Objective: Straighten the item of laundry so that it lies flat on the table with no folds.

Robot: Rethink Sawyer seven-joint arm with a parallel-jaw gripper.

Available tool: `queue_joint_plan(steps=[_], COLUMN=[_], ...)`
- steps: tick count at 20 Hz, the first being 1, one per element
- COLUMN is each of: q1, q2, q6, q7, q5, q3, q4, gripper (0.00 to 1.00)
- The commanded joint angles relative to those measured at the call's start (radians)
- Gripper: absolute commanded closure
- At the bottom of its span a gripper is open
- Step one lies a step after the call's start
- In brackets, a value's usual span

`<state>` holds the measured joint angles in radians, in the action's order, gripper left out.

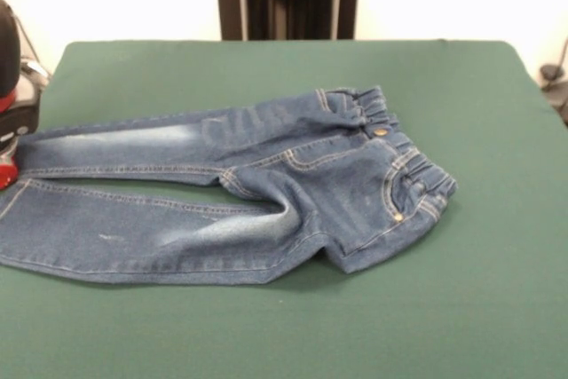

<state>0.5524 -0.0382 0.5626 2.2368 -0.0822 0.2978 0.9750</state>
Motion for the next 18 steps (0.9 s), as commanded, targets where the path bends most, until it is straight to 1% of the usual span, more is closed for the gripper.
queue_joint_plan(steps=[1, 3, 5, 7, 8, 10, 12, 13, 14, 16, 18], q1=[-0.019, -0.018, 0.0, 0.013, 0.009, 0.03, 0.04, 0.038, 0.01, 0.014, 0.037], q2=[0.046, 0.047, 0.025, -0.029, -0.076, -0.166, -0.212, -0.218, -0.209, -0.202, -0.205], q6=[-0.001, -0.025, -0.032, -0.019, 0.026, 0.093, 0.122, 0.118, 0.11, 0.068, 0.029], q7=[-0.043, -0.034, -0.054, -0.077, -0.086, -0.136, -0.155, -0.148, -0.103, -0.058, -0.044], q5=[-0.046, -0.049, -0.043, -0.034, -0.026, -0.004, -0.001, -0.01, -0.026, -0.02, -0.004], q3=[-0.111, -0.108, -0.132, -0.152, -0.146, -0.178, -0.192, -0.188, -0.146, -0.157, -0.195], q4=[0.09, 0.09, 0.113, 0.156, 0.183, 0.245, 0.28, 0.284, 0.268, 0.295, 0.338], gripper=[0.0, 0.0, 0.0, 0.0, 0.0, 0.0, 0.0, 0.0, 0.0, 0.0, 0.0])
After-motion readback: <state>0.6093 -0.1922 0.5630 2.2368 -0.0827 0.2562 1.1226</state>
